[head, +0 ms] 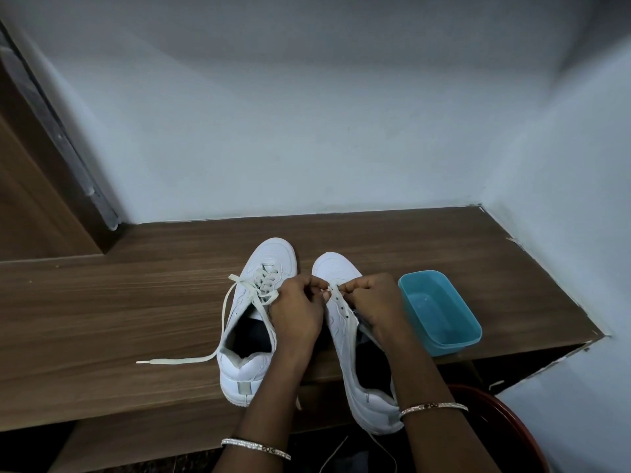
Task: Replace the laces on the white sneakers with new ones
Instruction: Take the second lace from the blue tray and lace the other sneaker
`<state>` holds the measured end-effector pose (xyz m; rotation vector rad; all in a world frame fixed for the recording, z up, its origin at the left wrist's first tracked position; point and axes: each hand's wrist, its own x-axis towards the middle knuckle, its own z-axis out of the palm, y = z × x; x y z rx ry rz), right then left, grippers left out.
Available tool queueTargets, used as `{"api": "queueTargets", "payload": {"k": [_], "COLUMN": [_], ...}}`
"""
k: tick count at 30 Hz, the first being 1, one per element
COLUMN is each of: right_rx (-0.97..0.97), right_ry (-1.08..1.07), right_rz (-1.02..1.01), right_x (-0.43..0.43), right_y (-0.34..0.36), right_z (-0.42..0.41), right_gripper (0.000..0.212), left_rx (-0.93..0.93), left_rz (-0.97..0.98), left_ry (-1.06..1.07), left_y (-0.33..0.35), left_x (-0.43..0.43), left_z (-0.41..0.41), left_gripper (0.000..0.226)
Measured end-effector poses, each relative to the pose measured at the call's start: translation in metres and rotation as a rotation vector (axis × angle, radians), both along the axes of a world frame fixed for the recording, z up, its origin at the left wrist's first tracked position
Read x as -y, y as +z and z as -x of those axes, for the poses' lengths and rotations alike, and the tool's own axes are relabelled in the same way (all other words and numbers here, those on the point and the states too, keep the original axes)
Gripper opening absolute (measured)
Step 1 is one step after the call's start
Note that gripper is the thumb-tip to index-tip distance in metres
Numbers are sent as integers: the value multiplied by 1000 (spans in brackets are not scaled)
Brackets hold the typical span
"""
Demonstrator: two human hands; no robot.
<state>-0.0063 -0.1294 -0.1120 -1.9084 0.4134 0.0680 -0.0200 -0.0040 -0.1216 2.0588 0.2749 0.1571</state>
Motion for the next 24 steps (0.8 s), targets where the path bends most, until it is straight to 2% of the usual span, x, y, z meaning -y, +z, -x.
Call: {"api": "queueTargets", "payload": {"k": [5,12,14,17,18,21,22,24], "right_rx": [29,63,77,108,112,117,114,110], "right_ry": [9,69,82,105,118,159,170,162], "right_rz": [-9,22,-2,13,5,-33,-31,-34], "right_x": [3,6,8,14,17,24,27,34], "right_y": [5,9,10,11,12,15,15,17], "right_z": [4,6,5,3,2,2,1,1], "right_gripper": [8,6,5,6,7,9,10,10], "left_rx": [37,156,197,227,214,132,124,149], "left_rz": [-66,-360,-354,-143,30,783,901,922], "left_ry": [-53,-107,-81,42,86,109,107,101], "left_y": [3,5,9,16,19,37,44,51], "left_x": [-2,-4,-3,-9,-14,-22,-25,-30], "left_z": [2,0,3,-1,-4,-7,-6,-3], "left_gripper": [8,9,9,10,13,19,19,19]}}
